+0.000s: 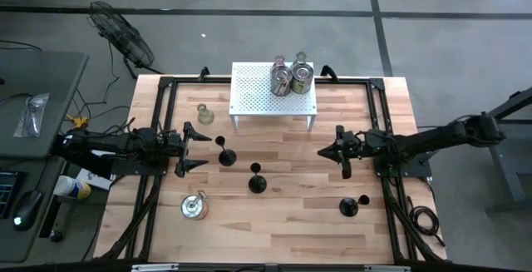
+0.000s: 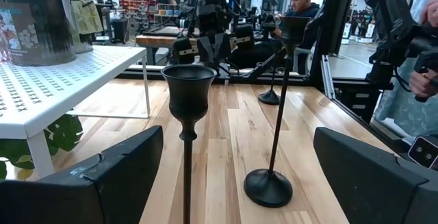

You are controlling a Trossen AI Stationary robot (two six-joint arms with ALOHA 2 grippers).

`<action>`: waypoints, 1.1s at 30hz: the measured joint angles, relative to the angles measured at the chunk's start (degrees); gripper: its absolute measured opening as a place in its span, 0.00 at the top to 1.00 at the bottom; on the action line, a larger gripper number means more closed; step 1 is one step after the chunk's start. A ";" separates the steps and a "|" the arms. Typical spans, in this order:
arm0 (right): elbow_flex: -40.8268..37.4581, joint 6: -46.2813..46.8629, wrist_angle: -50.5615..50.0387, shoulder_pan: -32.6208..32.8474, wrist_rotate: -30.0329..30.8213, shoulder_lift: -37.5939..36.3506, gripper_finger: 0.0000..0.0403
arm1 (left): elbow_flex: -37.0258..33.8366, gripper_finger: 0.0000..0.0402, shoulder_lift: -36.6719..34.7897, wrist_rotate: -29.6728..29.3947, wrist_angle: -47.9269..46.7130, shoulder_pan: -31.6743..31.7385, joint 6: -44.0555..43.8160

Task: Pick & Place candle stick holders
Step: Put the green glass candle holder on the shelf aligned with the other glass candle holders

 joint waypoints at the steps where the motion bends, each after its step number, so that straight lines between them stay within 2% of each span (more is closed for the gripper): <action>1: -0.41 0.21 -0.10 0.00 0.01 -0.46 0.99 | 0.01 0.07 0.00 -0.02 0.00 0.00 -0.01; 12: -0.49 -2.85 -1.87 0.02 0.16 -5.67 0.99 | 0.00 0.07 0.00 0.00 0.00 -0.02 -0.01; 20: -0.51 -4.74 -6.60 0.02 1.46 -12.41 0.99 | 0.00 0.07 0.00 0.00 0.00 0.00 -0.01; 27: -0.54 -5.16 -17.42 0.02 2.09 -21.51 0.99 | 0.00 0.07 0.00 0.00 -0.01 0.00 -0.01; 33: -0.56 -4.40 -25.20 0.02 6.30 -28.10 0.99 | 0.01 0.07 0.00 0.00 0.00 -0.01 -0.02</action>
